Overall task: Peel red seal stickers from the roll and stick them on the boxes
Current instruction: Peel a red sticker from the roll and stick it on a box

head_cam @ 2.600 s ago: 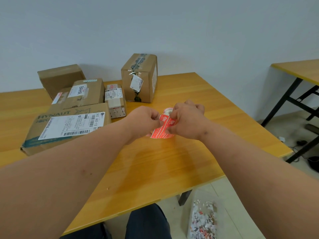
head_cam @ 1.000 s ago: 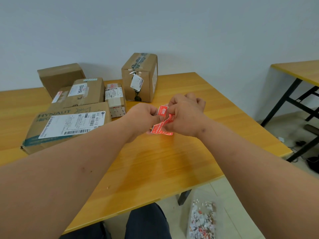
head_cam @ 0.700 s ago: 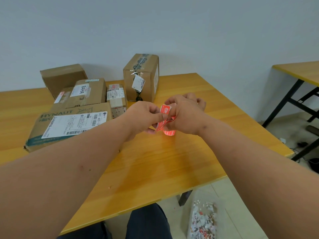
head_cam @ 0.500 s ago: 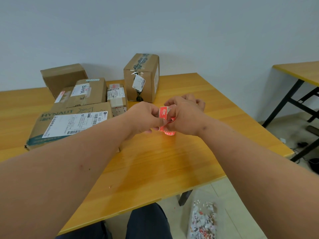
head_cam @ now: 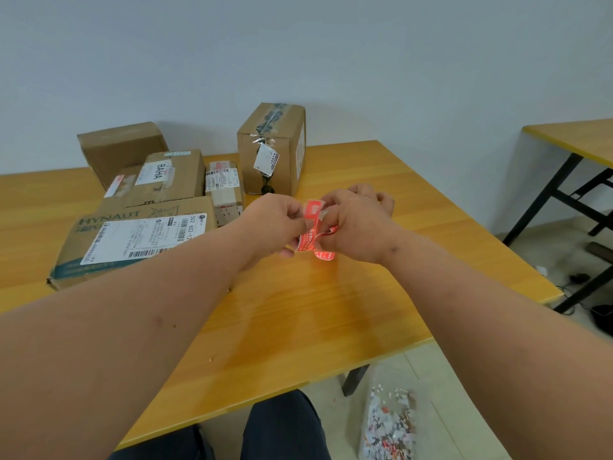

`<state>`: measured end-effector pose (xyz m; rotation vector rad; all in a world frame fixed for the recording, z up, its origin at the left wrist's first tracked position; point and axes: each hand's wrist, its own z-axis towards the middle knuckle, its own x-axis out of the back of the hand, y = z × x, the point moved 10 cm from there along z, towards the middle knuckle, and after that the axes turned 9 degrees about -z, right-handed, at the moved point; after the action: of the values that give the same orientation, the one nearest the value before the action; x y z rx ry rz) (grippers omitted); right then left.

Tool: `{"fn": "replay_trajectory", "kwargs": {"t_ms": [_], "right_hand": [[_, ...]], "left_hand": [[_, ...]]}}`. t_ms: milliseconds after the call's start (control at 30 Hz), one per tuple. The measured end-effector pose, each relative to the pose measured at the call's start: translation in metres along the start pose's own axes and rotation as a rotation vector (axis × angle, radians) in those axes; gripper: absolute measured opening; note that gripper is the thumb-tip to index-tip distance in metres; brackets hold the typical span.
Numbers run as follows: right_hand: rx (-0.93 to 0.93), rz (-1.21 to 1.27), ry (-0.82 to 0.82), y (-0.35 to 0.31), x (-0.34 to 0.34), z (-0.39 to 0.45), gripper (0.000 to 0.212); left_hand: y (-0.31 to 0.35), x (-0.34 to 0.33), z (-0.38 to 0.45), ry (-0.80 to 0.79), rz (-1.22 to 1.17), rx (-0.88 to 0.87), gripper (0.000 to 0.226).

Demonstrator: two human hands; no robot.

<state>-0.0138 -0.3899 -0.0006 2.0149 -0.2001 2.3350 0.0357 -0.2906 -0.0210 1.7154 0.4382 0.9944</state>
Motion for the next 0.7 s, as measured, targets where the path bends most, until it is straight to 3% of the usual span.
{"fn": "replay_trajectory", "kwargs": {"t_ms": [67,167,300,700], "right_hand": [[0.006,-0.027,-0.001,0.0002,-0.0012,0.0003,0.011],[0.004,-0.030,0.007,0.0005,-0.0010,0.0000,0.019],[0.009,-0.026,-0.020,-0.0033,-0.0020,-0.0023,0.013],[0.004,-0.031,-0.004,-0.0048,-0.0009,-0.0029,0.012]], "left_hand": [[-0.0036,0.0004,-0.0009,-0.021,-0.017,0.030,0.020],[-0.0057,-0.0018,-0.0028,-0.055,0.053,0.049,0.011],[-0.0044,-0.0006,-0.0008,-0.012,0.049,0.045,0.002],[-0.0067,-0.0003,-0.0006,0.034,-0.038,0.068,0.012]]}}
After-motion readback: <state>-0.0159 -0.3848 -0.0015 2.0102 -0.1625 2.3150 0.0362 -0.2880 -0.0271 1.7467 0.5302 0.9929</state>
